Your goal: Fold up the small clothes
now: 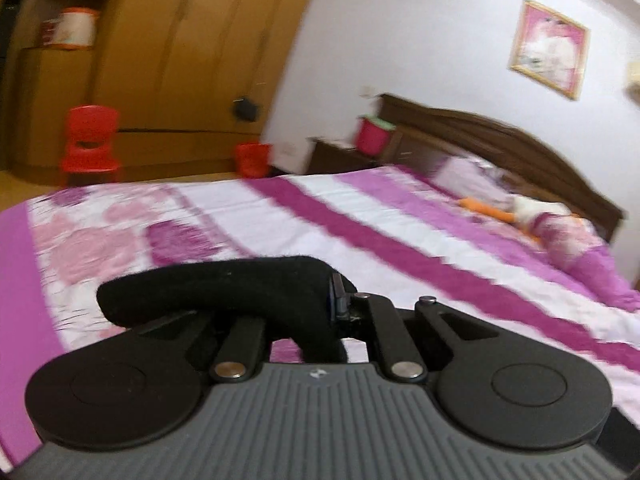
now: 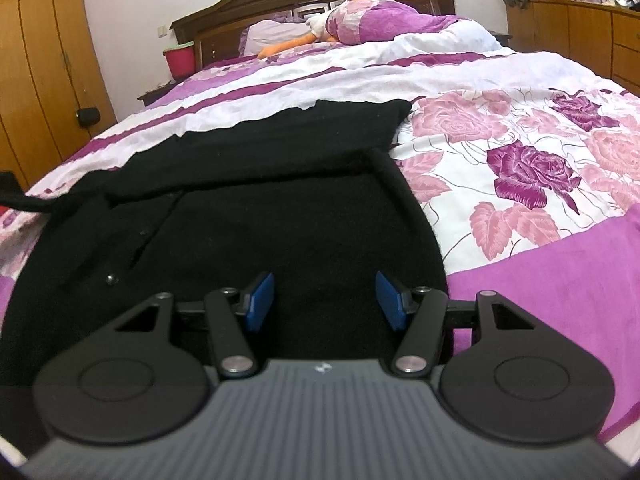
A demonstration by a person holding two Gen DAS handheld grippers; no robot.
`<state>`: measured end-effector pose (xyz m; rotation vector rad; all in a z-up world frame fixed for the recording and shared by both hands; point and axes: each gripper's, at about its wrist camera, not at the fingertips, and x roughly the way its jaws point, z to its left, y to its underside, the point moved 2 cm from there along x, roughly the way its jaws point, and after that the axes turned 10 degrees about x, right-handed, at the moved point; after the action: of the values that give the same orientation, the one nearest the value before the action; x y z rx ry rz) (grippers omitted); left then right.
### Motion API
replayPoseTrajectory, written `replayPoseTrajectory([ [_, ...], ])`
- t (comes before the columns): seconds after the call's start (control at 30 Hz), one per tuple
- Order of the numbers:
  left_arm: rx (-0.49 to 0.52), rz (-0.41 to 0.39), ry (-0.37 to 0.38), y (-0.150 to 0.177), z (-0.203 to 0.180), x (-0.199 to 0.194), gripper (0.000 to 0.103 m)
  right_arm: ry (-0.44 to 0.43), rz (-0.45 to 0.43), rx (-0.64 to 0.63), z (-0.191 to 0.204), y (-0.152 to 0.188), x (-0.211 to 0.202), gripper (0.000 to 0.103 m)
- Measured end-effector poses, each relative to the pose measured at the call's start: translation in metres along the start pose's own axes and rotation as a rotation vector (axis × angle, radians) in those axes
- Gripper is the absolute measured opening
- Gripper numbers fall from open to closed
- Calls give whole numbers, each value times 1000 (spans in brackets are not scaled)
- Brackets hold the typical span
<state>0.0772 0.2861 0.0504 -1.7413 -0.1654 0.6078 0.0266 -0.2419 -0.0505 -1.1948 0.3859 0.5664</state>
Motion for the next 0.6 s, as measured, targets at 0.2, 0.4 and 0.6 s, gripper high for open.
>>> replayPoseTrajectory([
  [0.2,15,-49,219,-15,-75,-22,11,-26,0,34,-3,-3,-5,58],
  [0.4,57,-39,410,-6,-170,-41,11,-26,-12,57,-10,-6,-11,59],
  [0.6,109,81,539,46,-258,-35,11,-7,-20,48,-18,-3,-15,58],
])
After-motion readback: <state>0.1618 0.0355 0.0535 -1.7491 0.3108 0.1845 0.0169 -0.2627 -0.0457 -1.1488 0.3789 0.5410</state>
